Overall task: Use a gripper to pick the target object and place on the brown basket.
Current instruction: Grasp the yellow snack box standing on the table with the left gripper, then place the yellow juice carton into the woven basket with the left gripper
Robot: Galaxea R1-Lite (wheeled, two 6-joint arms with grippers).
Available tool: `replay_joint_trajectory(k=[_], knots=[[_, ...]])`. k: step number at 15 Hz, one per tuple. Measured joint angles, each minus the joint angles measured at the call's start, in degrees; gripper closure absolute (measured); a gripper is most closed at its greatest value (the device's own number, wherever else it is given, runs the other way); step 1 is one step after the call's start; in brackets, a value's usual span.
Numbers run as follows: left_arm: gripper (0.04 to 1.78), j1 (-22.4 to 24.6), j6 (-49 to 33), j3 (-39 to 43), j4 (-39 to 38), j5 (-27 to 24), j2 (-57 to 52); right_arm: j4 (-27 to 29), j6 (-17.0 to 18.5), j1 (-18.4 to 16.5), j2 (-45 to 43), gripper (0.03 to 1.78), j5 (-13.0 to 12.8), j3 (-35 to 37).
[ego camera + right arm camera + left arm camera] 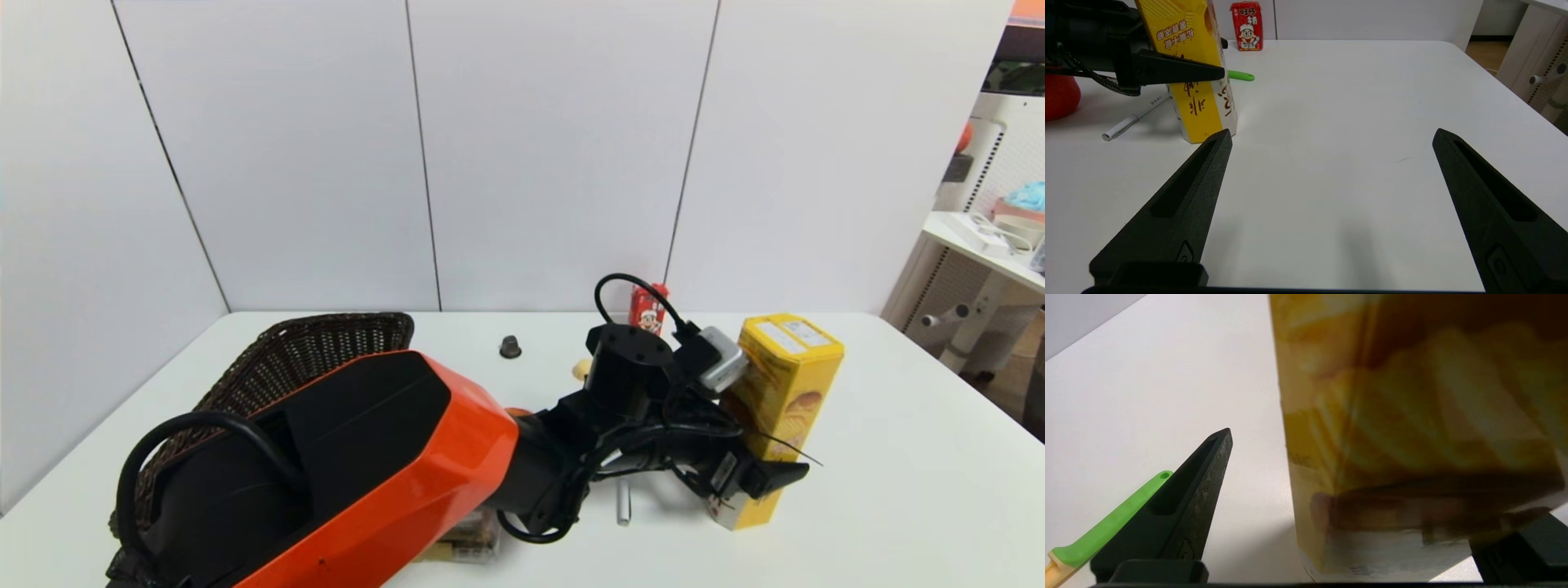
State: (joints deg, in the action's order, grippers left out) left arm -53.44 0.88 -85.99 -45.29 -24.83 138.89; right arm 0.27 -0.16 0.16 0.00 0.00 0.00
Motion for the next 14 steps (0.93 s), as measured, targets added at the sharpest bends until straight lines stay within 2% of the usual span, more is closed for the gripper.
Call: replay_joint_trajectory(k=[3,6,14], knots=[[0.69,0.0,0.1,-0.2,0.0,0.0,0.2,0.0,0.0,0.0,0.0,0.11,0.0,0.0],[0.94,0.0,0.1,-0.5,0.0,0.0,0.3,0.0,0.0,0.0,0.0,0.11,0.0,0.0],[0.96,0.1,0.7,-1.7,0.1,0.5,-1.8,0.0,0.0,0.0,0.0,0.11,0.0,0.0]])
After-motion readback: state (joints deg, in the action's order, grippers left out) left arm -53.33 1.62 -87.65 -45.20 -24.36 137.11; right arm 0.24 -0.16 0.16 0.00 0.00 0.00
